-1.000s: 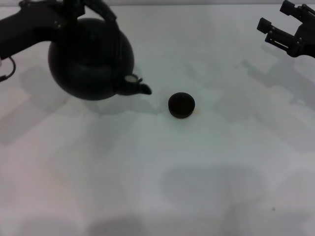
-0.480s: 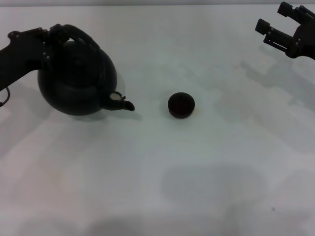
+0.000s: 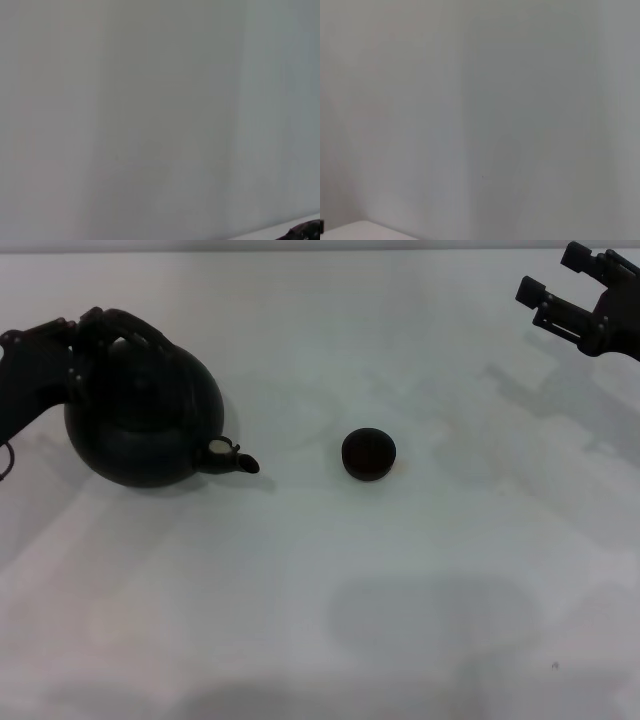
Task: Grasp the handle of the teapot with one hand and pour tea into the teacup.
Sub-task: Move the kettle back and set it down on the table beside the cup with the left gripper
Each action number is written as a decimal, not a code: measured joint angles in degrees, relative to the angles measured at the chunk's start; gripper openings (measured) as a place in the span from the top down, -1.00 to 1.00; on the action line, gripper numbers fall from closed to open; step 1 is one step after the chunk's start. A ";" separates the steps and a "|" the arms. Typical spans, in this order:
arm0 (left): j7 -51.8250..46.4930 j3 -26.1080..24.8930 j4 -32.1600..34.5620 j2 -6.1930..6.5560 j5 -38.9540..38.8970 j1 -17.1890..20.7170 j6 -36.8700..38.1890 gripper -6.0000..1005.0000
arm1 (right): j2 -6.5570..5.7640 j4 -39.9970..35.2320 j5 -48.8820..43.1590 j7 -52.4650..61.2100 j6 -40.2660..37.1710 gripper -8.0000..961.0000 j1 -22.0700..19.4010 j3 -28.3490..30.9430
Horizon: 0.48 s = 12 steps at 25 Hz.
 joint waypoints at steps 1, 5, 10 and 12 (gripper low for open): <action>0.16 -0.02 -0.56 0.00 -0.02 -0.15 0.11 0.75 | 0.00 0.00 0.01 0.02 0.00 -0.74 0.02 -0.01; 1.30 -0.41 -2.88 -0.08 -0.07 -0.90 0.86 0.75 | 0.00 0.00 0.01 0.13 0.03 -0.74 0.10 -0.24; 3.24 -0.65 -5.02 -0.18 -0.30 -1.67 2.87 0.75 | 0.09 0.03 0.10 0.20 -0.20 -0.74 0.28 -1.41; 4.77 -0.68 -5.76 -0.25 -0.76 -1.90 3.00 0.75 | 0.09 0.12 0.14 0.21 -0.23 -0.74 0.29 -1.48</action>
